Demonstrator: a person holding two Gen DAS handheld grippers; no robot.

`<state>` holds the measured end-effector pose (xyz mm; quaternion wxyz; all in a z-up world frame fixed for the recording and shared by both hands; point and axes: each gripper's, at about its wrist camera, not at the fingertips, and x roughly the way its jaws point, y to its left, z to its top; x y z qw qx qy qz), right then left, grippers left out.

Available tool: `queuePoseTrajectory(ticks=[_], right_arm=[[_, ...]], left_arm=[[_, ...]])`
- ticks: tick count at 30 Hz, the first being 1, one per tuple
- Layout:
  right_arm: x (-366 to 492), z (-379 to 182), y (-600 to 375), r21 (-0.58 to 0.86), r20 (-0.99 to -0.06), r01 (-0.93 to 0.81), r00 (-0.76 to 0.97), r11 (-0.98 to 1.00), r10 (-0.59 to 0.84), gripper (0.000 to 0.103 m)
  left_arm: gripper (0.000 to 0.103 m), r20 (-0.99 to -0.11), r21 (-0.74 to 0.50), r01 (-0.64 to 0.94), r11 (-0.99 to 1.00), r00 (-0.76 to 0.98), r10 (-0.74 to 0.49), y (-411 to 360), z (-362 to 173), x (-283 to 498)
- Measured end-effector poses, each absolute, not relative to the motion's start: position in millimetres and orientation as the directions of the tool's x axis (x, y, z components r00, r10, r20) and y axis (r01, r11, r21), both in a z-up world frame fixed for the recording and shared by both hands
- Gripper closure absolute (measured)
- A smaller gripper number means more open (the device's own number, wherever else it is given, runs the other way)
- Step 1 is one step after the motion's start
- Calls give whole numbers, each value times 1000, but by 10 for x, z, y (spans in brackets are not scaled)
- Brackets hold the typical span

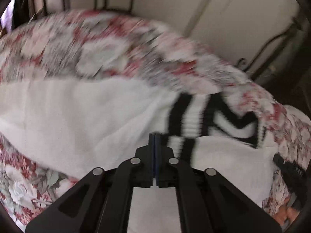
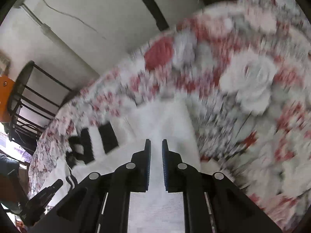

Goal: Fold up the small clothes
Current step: 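Lower the sleeve onto the sweater and open the right tool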

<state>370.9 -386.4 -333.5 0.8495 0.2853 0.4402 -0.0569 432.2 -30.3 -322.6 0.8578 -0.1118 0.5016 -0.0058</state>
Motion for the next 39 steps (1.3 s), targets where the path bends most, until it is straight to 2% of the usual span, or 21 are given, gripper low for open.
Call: queuePoseTrajectory(ticks=[1, 4, 6, 8, 11, 15, 17, 19, 21, 23, 24, 26, 29, 36, 39], right_arm=[[3697, -3310, -3906, 445, -770, 353, 620, 823, 150, 91], [3761, -3491, -4004, 428, -799, 389, 585, 815, 140, 90], [3791, -3739, -4072, 440, -836, 424, 516, 792, 188, 93], [3780, -3764, -4109, 458, -831, 433, 518, 776, 201, 98], [3714, -3544, -4114, 449, -824, 436, 540, 780, 173, 93], [3533, -3270, -3870, 418, -826, 362, 532, 833, 184, 92], [3388, -3265, -3700, 365, -856, 333, 488, 869, 172, 92], [3293, -3461, -3575, 300, -907, 338, 391, 892, 157, 93], [3274, -3715, -3556, 283, -930, 323, 324, 903, 175, 96], [3279, -3703, -3580, 285, -932, 346, 318, 894, 175, 97], [3278, -3602, -3600, 300, -928, 368, 325, 880, 181, 91], [3231, -3360, -3599, 327, -907, 366, 379, 871, 182, 87], [3092, -3014, -3469, 353, -872, 319, 452, 880, 186, 58], [2766, -2782, -3188, 447, -826, 283, 495, 848, 270, 57], [2813, -2775, -3051, 438, -826, 282, 501, 854, 258, 57]], left_arm=[[89, -858, -195, -70, 978, 495, -136, -373, -3230, 4335], [74, -911, -155, -39, 987, 392, -128, -535, -3532, 4401], [71, -926, -152, -54, 987, 357, -123, -458, -3682, 4392], [71, -930, -155, -69, 985, 346, -122, -466, -3674, 4458], [69, -933, -166, -97, 981, 338, -124, -405, -3583, 4478], [61, -921, -249, -105, 963, 334, -202, -348, -3468, 4498], [53, -933, -221, -94, 971, 311, -182, -385, -3514, 4541], [28, -961, -140, -82, 987, 250, -116, -517, -3715, 4456], [28, -968, -104, -85, 991, 237, -82, -572, -3810, 4454], [29, -970, -105, -97, 990, 228, -81, -598, -3746, 4486], [30, -967, -129, -102, 986, 234, -102, -573, -3672, 4491], [30, -952, -147, -120, 982, 285, -108, -449, -3486, 4474], [30, -944, -153, -216, 964, 321, -78, 17, -3333, 4368], [32, -952, -252, -539, 803, 289, -105, 1670, -3491, 3735], [43, -936, -327, -640, 695, 320, -146, 2299, -3598, 3535]])
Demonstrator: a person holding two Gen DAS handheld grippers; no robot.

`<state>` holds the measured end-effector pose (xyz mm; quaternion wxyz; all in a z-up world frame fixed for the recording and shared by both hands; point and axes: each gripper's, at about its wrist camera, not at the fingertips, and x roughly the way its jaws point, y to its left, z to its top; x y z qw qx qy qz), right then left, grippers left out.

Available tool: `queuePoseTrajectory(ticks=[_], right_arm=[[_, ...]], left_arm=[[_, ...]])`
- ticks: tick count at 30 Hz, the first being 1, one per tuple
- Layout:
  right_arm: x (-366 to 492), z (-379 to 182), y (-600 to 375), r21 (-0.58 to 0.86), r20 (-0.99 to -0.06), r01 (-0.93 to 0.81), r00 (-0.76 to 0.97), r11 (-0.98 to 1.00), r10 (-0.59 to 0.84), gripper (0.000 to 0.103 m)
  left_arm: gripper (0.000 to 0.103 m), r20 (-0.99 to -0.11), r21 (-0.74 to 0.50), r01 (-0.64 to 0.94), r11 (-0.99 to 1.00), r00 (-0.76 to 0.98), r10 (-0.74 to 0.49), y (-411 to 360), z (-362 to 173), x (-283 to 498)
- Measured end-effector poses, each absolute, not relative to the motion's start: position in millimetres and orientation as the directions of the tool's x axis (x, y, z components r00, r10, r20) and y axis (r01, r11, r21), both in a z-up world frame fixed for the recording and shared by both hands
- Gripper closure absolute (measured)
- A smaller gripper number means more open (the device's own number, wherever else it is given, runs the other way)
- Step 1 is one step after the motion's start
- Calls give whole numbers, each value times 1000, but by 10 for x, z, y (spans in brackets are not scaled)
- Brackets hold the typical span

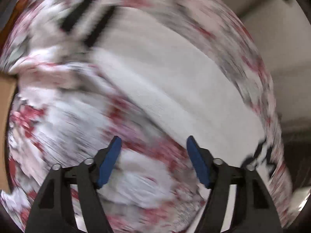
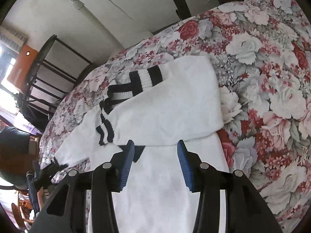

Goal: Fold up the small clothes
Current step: 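Lower the sleeve onto the sweater and open the right tool, then grasp the other striped cuff with the left tool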

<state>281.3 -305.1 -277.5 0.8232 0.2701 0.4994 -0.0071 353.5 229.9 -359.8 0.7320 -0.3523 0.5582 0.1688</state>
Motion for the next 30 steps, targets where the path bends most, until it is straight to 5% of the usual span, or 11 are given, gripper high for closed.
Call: queuePoseTrajectory(ticks=[3, 8, 27, 29, 30], right_arm=[[2880, -2801, -3008, 448, -828, 282, 490, 848, 274, 57], [3029, -2978, -2898, 443, -844, 279, 451, 852, 291, 57], [3198, -3162, -2884, 444, -854, 312, 431, 840, 292, 56], [3199, -3166, -2884, 448, -852, 310, 431, 839, 296, 56], [3199, -3165, -2882, 448, -852, 309, 431, 839, 297, 56]], left_arm=[[53, -883, -453, -667, 591, 427, -194, 2793, -3603, 3485], [53, -830, -519, -634, 573, 535, -160, 3218, -3477, 3487], [59, -832, -536, -677, 504, 525, -180, 3314, -3780, 3459], [61, -839, -518, -677, 522, 521, -157, 3270, -3777, 3514], [72, -844, -504, -672, 542, 517, -143, 3238, -3757, 3553]])
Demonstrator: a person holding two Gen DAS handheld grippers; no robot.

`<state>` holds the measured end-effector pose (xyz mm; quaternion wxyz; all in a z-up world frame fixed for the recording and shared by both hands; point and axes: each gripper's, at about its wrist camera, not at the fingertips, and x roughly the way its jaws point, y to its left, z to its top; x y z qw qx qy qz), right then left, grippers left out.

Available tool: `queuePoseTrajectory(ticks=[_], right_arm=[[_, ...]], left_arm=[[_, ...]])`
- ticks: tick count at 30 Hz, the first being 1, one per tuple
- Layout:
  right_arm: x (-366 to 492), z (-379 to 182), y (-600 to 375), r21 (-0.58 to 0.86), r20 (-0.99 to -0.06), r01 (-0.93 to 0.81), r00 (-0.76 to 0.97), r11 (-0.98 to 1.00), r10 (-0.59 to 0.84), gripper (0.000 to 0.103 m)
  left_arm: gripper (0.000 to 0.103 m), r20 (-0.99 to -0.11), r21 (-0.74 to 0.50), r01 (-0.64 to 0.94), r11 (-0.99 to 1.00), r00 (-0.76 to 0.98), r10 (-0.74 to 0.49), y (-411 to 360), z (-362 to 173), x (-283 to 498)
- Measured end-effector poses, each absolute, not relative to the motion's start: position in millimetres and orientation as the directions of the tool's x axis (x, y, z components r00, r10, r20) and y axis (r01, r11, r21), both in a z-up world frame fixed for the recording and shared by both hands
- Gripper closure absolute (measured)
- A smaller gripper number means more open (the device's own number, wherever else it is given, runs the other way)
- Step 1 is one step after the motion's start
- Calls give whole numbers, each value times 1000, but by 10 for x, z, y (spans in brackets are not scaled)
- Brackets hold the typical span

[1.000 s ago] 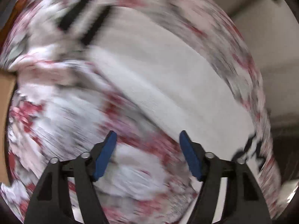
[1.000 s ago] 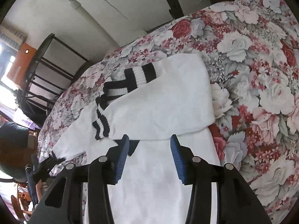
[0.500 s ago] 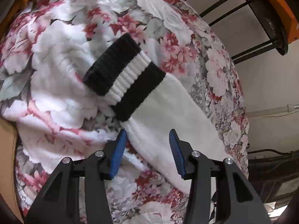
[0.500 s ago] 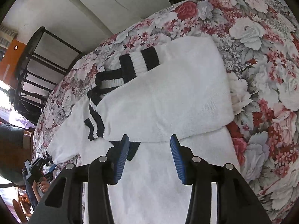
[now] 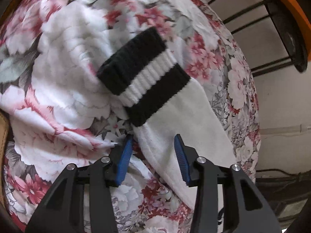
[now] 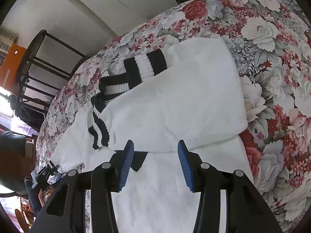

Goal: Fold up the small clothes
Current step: 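Grasp the other striped cuff with the left tool, then fold the gripped sleeve across the sweater body with the left tool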

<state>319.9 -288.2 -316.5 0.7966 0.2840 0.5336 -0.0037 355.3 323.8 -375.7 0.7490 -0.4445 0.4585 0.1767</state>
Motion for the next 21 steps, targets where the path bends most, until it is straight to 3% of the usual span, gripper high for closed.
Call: queuePoseTrajectory(ticks=[1, 8, 14, 21], right_arm=[[3198, -3161, -2882, 451, -851, 308, 432, 838, 299, 56], [3163, -3002, -2949, 449, -835, 301, 476, 841, 276, 56], [3136, -2932, -2951, 465, -824, 288, 487, 837, 290, 56], [3057, -2829, -3100, 487, -805, 298, 517, 821, 290, 56]], left_arm=[[95, -843, -501, -660, 559, 519, -143, 3211, -3737, 3586], [95, -798, -504, -557, 660, 594, -108, 2909, -3199, 3663], [95, -745, -476, -359, 803, 650, -151, 2210, -2632, 3784], [95, -735, -465, -240, 852, 640, -221, 1506, -2433, 3882]])
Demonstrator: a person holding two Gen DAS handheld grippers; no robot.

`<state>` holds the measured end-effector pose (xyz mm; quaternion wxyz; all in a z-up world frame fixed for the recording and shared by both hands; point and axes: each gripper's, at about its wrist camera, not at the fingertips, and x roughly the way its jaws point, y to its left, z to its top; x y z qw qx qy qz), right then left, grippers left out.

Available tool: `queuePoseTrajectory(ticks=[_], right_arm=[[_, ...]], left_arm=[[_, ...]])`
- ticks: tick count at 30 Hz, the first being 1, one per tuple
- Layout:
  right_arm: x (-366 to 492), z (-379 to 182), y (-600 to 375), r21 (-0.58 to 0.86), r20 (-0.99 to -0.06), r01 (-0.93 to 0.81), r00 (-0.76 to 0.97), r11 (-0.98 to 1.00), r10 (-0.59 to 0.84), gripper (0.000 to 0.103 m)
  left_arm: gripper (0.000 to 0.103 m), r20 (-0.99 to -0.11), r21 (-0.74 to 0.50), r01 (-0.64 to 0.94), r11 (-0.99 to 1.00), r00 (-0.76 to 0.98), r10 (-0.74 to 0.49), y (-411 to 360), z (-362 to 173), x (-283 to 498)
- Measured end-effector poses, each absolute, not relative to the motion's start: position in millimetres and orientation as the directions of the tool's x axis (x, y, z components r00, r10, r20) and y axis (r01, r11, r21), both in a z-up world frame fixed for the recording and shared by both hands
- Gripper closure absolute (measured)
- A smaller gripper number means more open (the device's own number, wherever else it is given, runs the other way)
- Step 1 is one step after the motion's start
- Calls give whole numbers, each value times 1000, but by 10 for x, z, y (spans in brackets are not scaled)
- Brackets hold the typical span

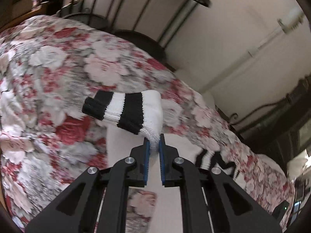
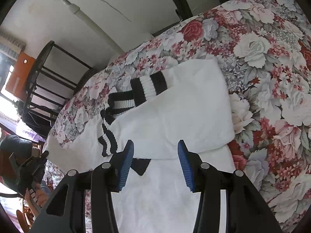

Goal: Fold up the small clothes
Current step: 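Fold the gripped sleeve across the sweater body with the left tool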

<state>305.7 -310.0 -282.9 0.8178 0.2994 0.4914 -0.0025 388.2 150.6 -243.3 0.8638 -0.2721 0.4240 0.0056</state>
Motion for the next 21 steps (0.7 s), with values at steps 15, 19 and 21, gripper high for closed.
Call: queuePoseTrajectory(ticks=[15, 19, 21], right_arm=[[2805, -2740, -3615, 553, -765, 334, 566, 763, 306, 56], [2713, -2739, -3795, 555, -763, 346, 573, 756, 299, 56], [2665, -2752, -3888, 553, -765, 357, 575, 752, 290, 56]], left_arm=[[95, -686, -430, 21, 903, 642, -341, -46, -2051, 3887], [95, -681, -416, 87, 905, 630, -373, -473, -2029, 3861], [95, -681, -397, 126, 909, 623, -384, -706, -2042, 3843]])
